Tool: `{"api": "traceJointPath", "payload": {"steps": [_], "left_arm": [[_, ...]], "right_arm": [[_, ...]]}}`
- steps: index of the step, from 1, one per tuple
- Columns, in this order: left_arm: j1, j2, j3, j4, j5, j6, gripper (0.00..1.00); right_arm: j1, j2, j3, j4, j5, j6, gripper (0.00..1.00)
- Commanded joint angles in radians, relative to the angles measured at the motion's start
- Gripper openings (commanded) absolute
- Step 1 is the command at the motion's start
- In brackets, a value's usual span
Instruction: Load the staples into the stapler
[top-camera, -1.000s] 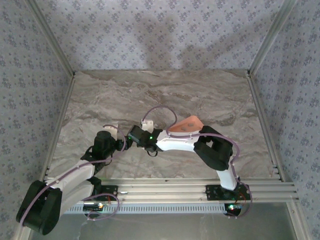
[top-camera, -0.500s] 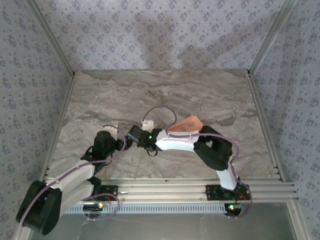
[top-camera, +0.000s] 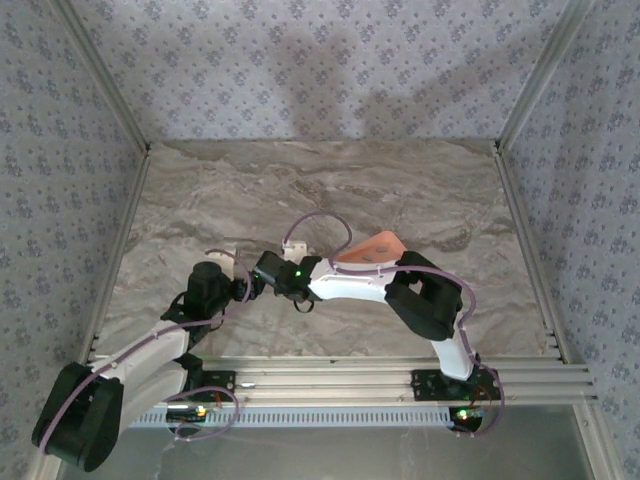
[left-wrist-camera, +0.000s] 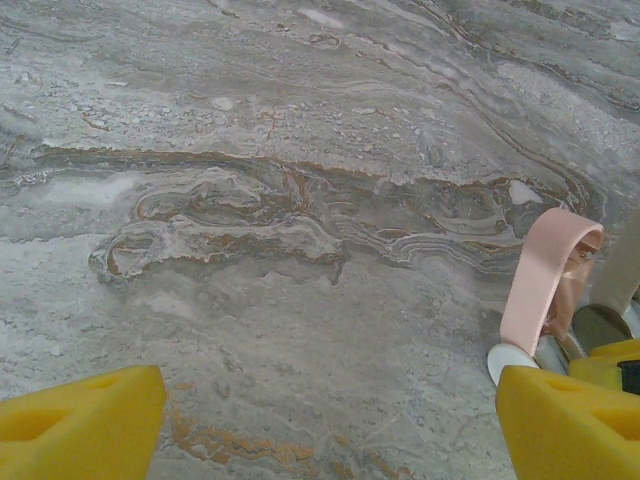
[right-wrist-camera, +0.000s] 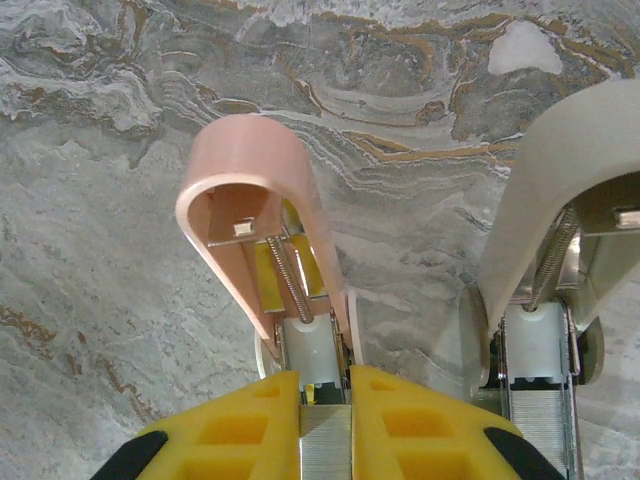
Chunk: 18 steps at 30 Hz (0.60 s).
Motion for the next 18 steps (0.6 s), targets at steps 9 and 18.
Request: {"api": "traceJointPath", "payload": {"steps": [9,18], "left_arm": [[-0.002,-0.015,-0.007,0.026,-0.017,-0.007,0.86],[-0.002,-0.015,-0.007,0.024,-0.02,-0.008,0.86]], "right_arm": [[0.002,0.024,0.026,-0.083,-0.004,0.016,0.17],[0.005,0.023,0.045,-0.085,0.019,-0.018,0.17]]}}
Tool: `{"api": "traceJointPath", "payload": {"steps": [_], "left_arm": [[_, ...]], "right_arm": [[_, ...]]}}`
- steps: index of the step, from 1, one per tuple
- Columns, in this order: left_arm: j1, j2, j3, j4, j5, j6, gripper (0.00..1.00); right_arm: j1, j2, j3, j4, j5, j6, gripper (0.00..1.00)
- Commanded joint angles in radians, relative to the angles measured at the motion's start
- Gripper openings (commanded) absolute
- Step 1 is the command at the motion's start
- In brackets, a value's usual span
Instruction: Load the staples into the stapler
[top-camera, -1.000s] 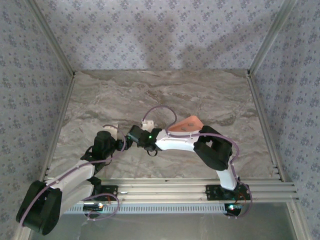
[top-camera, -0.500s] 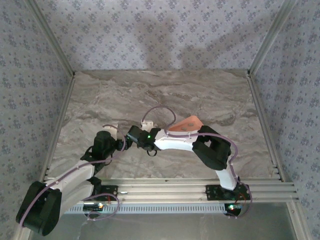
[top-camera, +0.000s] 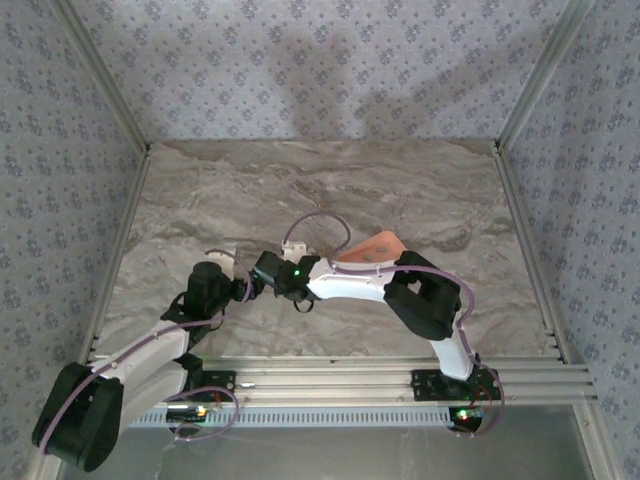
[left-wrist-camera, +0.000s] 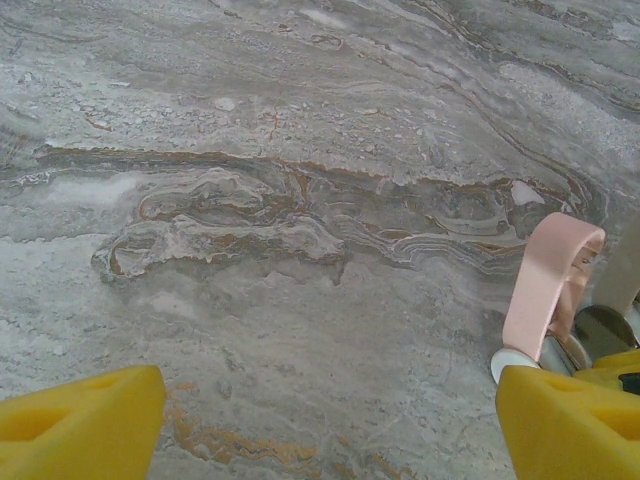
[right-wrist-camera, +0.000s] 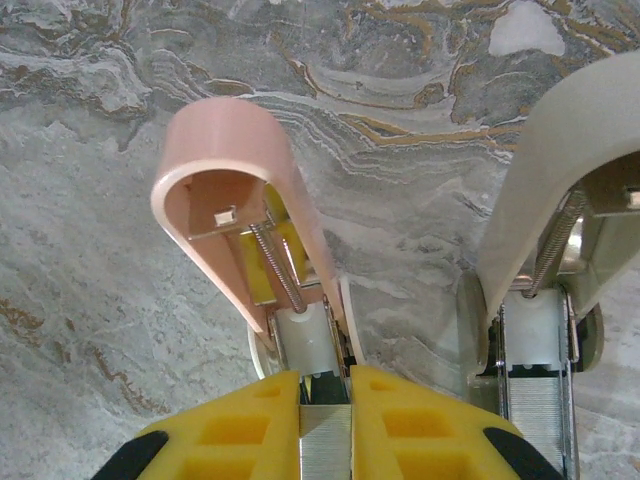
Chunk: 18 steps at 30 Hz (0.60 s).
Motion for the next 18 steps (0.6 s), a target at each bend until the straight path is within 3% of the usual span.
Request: {"api": "traceJointPath", "payload": {"steps": [1,18], "left_arm": [[-0.002,-0.015,-0.006,0.025,-0.016,-0.007,0.86],[-0.002,-0.017,-0.006,0.021,-0.019,-0.008,0.86]], "right_arm": [[0.005,0.01,0.027,-0.043,0.039,-0.026,0.17],[0.021,-0.02,0.021,-0.011,0.086,-0.173,0.17]]}}
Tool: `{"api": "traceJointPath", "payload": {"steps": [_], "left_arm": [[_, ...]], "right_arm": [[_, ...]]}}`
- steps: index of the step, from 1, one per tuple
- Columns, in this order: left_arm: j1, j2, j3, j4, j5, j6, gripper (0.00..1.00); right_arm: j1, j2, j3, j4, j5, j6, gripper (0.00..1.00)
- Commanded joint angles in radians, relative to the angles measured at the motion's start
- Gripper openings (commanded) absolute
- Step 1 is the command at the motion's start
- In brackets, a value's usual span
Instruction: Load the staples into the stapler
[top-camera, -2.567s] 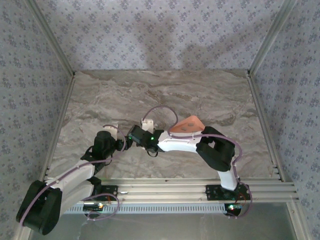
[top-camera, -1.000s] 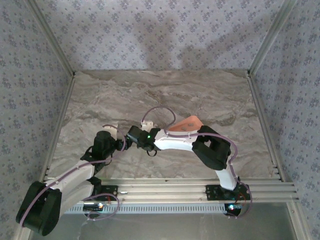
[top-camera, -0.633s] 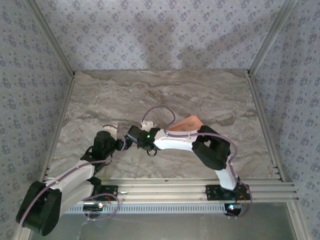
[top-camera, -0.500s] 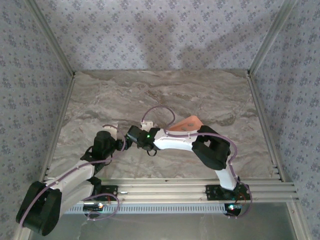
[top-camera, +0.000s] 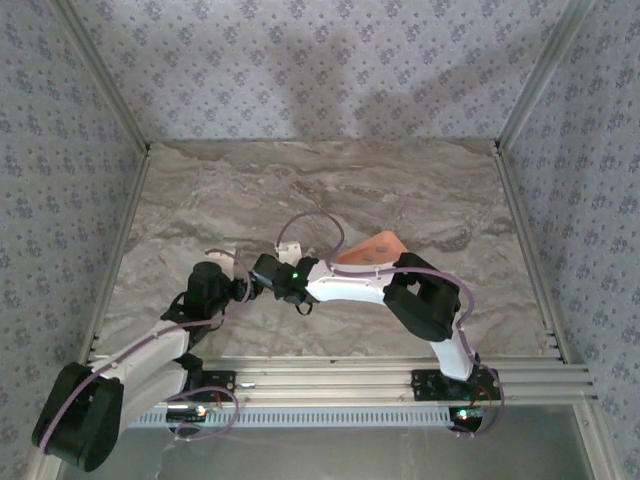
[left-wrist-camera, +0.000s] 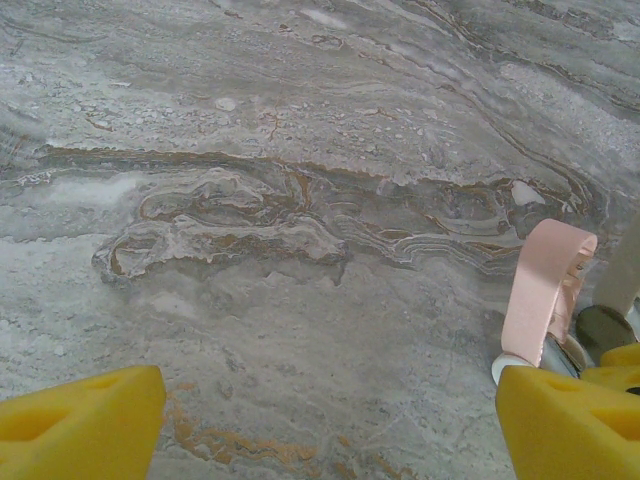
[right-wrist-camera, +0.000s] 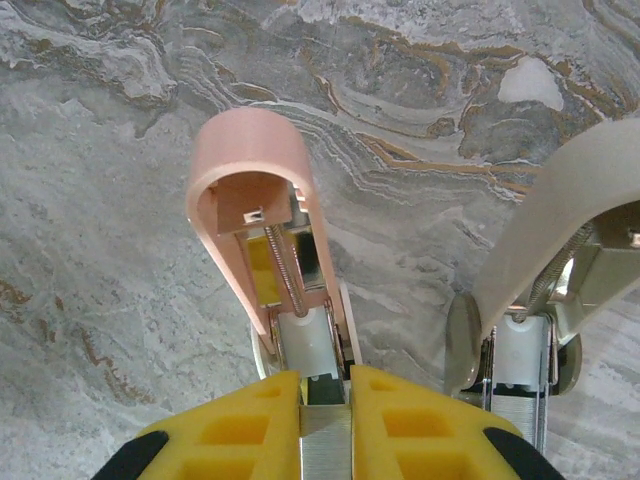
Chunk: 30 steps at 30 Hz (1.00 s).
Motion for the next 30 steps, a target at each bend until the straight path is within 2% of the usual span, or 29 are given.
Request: {"api": "traceJointPath", "payload": {"steps": [1,18,30], "left_arm": [[-0.001,-0.017,-0.006,0.021,-0.017,-0.009,0.86],[-0.002,-0.015,-0.004,0.019,-0.023,-0.006,0.86],[-0.002,-0.022,-0.006,0.016,-0.029,-0.007,0.86]], "right_arm": [[0.001,-0.019,0.019,-0.009,0.028,-0.038,0.17],[-0.006,0.007,0.031,-0.032,-0.021,-0.045,0.17],[0.009,-0.052,-0.005,0.074,0.025,-0.195,0.17]]}}
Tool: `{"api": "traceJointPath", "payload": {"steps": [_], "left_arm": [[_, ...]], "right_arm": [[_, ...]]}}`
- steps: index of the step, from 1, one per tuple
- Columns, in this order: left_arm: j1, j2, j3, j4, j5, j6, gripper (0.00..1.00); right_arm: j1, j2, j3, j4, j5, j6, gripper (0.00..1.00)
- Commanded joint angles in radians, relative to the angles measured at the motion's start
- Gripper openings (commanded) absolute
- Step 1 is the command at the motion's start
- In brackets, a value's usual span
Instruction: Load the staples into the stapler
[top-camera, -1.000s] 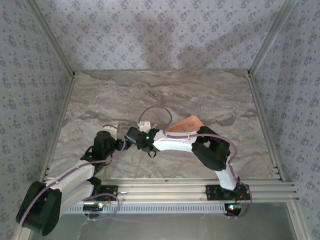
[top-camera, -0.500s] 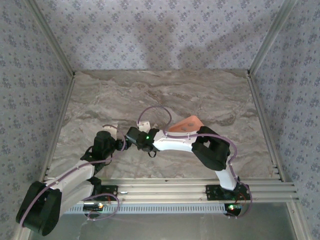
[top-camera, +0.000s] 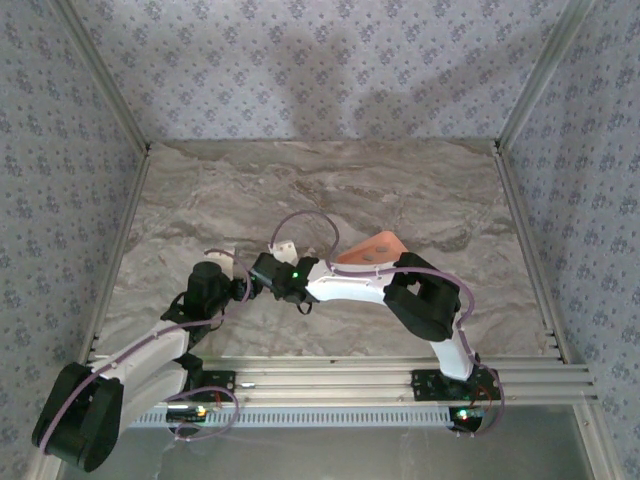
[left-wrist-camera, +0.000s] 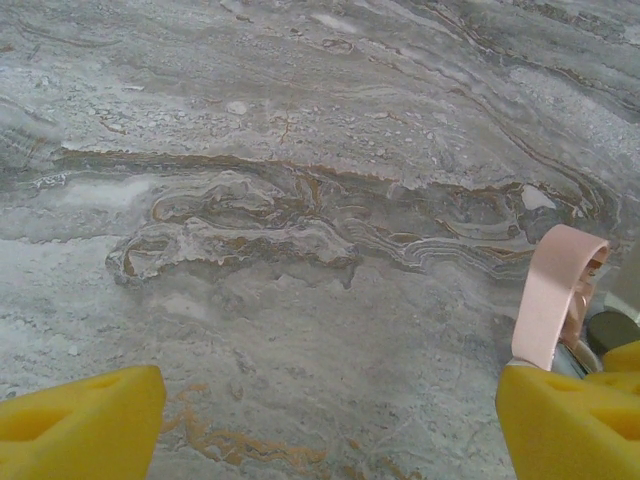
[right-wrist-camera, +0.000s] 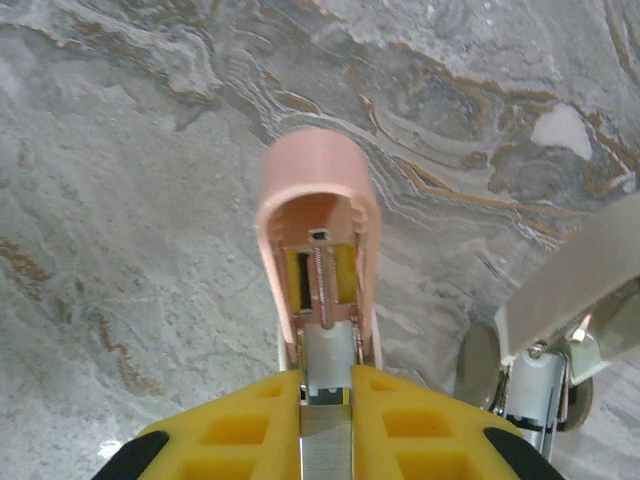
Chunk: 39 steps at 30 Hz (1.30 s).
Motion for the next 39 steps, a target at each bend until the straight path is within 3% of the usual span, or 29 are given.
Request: {"api": "traceJointPath", "payload": {"steps": [1,39], "left_arm": [[-0.002,-0.019,-0.006,0.016,-0.014,-0.007,0.86],[0.014,-0.034,0.0,-0.026,-0.093,-0.059,0.86]], "right_arm": [[0.01,-0.05,-0.014,0.044,0.032,-0.054,0.17],[-0.002,0.006,-0.02,-0.042,-0.027,-0.037,0.17]]}}
